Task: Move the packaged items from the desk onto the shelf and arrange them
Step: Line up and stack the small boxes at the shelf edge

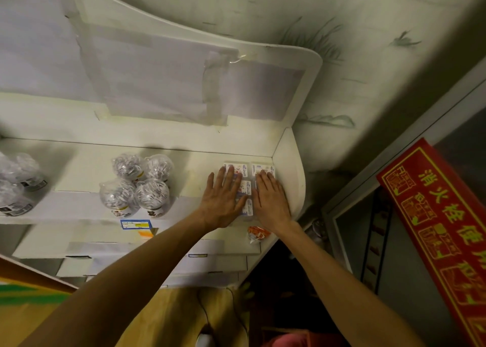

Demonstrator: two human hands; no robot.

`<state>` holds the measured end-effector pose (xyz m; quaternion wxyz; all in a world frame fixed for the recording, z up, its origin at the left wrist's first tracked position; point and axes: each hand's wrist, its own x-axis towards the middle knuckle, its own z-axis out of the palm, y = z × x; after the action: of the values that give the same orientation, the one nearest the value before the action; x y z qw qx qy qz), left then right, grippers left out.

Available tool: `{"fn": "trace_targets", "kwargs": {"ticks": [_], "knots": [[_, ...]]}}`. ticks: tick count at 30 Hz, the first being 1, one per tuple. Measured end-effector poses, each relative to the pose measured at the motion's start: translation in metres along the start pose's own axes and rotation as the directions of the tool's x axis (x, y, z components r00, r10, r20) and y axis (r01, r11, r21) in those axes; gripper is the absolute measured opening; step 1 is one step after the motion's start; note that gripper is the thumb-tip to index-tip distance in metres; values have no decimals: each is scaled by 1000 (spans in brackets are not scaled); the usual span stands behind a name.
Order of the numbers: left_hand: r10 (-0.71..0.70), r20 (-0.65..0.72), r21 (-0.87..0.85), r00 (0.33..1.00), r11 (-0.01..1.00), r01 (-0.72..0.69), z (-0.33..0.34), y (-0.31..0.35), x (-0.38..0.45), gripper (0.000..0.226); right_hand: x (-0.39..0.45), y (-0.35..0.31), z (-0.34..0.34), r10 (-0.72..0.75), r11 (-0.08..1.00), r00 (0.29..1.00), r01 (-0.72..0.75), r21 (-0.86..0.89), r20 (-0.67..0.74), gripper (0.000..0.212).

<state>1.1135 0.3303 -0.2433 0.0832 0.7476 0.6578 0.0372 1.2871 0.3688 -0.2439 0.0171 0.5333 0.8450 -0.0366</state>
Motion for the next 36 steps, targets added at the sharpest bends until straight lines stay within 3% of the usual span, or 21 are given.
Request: {"fn": "trace_targets", "kwargs": {"ticks": [7, 12, 22, 28, 36], "knots": [[36, -7, 1, 999, 999, -36, -3, 2, 1, 81, -5, 0, 0, -7, 1000, 1000, 7, -29, -6, 82], [56, 4, -8, 998, 998, -56, -5, 2, 2, 79, -7, -1, 2, 34, 999, 999, -32, 36, -41, 68], [125, 2, -6, 992, 992, -125, -4, 3, 5, 74, -7, -2, 0, 15, 1000, 1000, -15, -24, -12, 74], [122, -12, -2, 992, 993, -122, -2, 1, 5, 73, -1, -2, 2, 13, 1000, 1000, -13, -17, 12, 93], [107, -7, -4, 994, 994, -107, -2, 3, 3, 74, -1, -4, -2, 22, 999, 1000, -22, -25, -7, 84]]}}
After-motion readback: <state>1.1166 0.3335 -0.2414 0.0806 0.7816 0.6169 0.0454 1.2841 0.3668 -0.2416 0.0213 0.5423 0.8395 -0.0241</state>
